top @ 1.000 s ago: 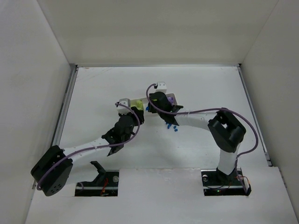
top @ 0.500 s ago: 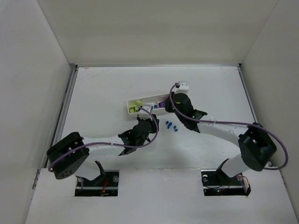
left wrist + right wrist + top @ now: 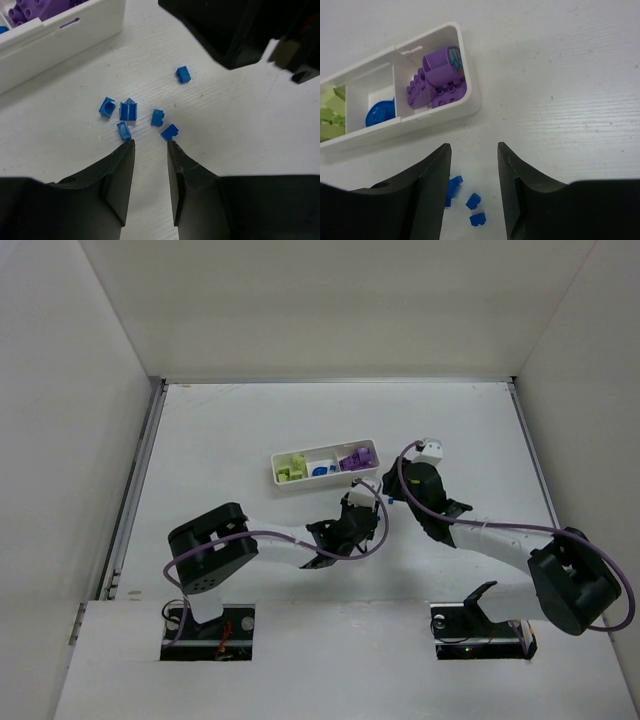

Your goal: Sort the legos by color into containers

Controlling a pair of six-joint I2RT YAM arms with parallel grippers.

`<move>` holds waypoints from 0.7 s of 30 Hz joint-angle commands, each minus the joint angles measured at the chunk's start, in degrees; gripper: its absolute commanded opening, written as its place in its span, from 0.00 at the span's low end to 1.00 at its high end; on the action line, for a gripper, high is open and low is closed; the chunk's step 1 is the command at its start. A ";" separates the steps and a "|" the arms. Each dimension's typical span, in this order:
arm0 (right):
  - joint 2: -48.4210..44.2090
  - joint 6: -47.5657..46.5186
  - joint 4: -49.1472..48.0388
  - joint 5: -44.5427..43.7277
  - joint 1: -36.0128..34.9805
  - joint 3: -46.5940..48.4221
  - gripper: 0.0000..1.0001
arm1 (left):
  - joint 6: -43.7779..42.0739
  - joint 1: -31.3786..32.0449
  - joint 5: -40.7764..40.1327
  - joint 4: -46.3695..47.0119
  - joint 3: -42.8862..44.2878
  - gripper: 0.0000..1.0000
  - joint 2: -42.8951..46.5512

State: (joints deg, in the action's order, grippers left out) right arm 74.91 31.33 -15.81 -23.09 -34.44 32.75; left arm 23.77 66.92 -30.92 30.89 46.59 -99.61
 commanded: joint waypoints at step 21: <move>-3.55 4.26 -6.42 3.14 2.22 -1.73 0.48 | 5.67 -1.30 -9.78 -6.11 9.22 0.27 -9.55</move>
State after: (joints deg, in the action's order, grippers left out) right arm 72.44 34.89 -18.57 -20.43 -32.73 31.00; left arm 28.21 66.43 -38.52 24.88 53.47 -109.12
